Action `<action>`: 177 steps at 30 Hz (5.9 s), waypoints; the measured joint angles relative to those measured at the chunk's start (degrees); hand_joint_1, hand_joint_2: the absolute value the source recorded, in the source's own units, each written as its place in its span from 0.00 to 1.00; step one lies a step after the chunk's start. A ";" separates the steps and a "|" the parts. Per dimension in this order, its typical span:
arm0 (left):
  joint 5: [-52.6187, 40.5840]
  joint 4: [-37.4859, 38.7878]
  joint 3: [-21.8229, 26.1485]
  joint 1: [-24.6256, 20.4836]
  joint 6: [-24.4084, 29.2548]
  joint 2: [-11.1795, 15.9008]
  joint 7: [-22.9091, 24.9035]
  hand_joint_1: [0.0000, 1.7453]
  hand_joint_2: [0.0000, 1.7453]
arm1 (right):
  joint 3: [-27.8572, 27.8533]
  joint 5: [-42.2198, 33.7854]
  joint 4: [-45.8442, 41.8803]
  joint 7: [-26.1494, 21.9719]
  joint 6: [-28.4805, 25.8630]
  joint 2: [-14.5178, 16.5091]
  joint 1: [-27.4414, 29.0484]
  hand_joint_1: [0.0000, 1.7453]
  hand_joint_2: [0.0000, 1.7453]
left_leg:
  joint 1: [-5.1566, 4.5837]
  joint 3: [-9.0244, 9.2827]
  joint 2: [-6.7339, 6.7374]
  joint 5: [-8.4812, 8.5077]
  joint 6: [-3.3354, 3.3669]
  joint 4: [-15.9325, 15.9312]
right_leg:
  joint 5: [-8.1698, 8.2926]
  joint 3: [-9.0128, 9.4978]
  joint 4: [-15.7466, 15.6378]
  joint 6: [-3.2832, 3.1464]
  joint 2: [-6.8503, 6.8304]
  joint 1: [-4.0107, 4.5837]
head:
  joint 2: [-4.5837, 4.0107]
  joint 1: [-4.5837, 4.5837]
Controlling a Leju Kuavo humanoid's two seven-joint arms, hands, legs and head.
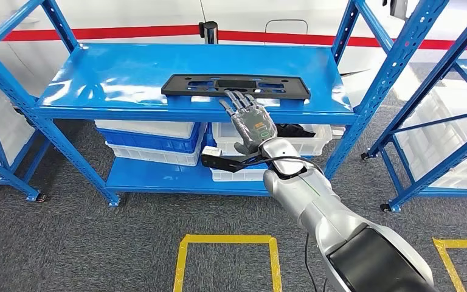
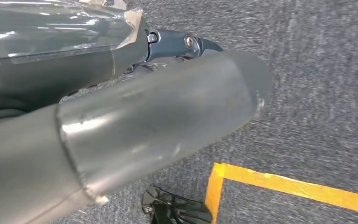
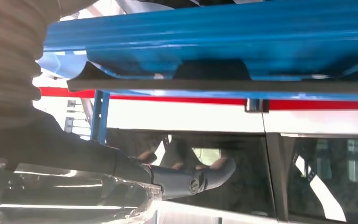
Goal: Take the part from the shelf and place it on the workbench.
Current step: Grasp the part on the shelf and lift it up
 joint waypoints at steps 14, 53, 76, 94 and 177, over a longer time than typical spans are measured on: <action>-0.97 0.06 0.60 0.18 -0.52 0.04 -0.49 0.00 0.00 | -0.03 2.85 1.01 2.67 2.40 0.74 -0.73 0.00 1.00 | 0.31 -10.54 0.32 5.28 -1.52 3.78 | -8.10 10.87 -0.95 -2.79 1.10 -0.29 | 0.00 -0.05; 0.09 -0.51 3.49 -0.11 6.17 -1.69 -20.09 0.00 0.50 | -2.56 7.11 3.89 9.31 3.11 -1.99 2.07 0.96 1.00 | 0.34 -7.63 -0.26 6.89 -1.22 0.87 | -2.99 5.06 -1.51 -1.12 0.70 -0.51 | 0.00 -0.05; 0.88 -1.19 3.87 -0.06 7.57 -2.04 -20.09 0.00 1.00 | -10.88 -3.28 -7.20 -13.12 10.14 -3.06 -9.28 0.97 1.00 | 0.13 -7.67 -0.22 6.54 -0.59 0.86 | -3.09 5.01 -1.68 0.48 0.68 -0.60 | 0.00 -0.09; 1.36 -1.21 4.27 -0.05 7.87 -2.01 -20.09 0.00 1.00 | -11.27 -7.13 -21.15 -13.29 13.59 -7.76 -13.01 0.97 1.00 | 0.22 -7.67 -0.23 6.54 -0.59 0.85 | -3.17 5.05 -1.68 0.57 0.69 -0.57 | 0.00 -0.08; -4.79 -0.22 3.90 -0.29 8.39 -1.04 -7.38 0.00 1.00 | -7.92 -12.26 -13.00 -13.58 5.95 -10.86 -6.69 0.97 1.00 | 0.43 -13.94 0.11 -1.99 -2.26 16.70 | -2.10 3.86 -0.57 -2.38 0.09 -0.77 | 0.00 -0.19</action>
